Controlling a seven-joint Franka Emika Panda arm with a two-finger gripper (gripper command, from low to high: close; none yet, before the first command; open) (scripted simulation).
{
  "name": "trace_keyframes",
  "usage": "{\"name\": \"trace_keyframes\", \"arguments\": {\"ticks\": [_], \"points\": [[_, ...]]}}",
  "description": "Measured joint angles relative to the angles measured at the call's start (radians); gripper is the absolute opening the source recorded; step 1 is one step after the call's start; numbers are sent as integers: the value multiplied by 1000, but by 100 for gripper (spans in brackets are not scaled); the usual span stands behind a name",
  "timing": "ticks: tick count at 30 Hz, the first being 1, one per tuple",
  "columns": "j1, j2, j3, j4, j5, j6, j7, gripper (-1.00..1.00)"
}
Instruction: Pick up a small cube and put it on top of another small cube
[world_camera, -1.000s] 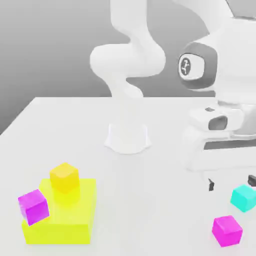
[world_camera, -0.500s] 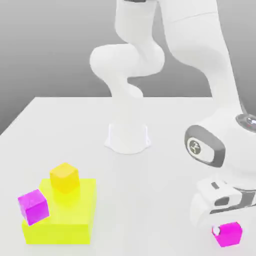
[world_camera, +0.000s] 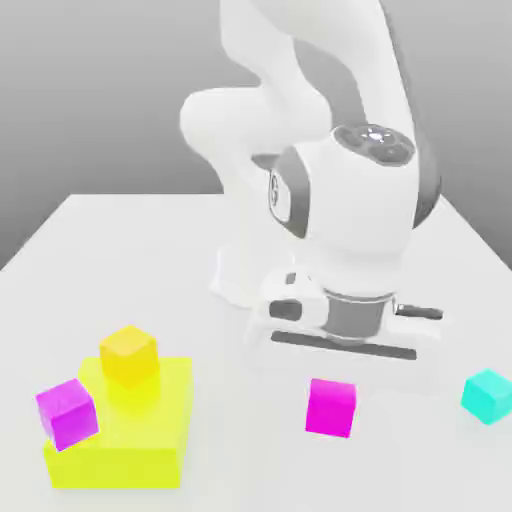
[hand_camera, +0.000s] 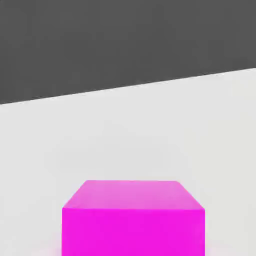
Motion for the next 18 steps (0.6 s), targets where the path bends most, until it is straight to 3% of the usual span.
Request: {"name": "trace_keyframes", "arguments": {"ticks": [9, 14, 15, 18], "points": [[-238, -324, -178, -185, 54, -128, 84, -100], [-259, -211, -204, -236, 70, 38, 84, -100], [-258, -185, -206, -242, 73, 69, 81, 100], [-258, -185, -206, -242, 73, 69, 81, 100]]}}
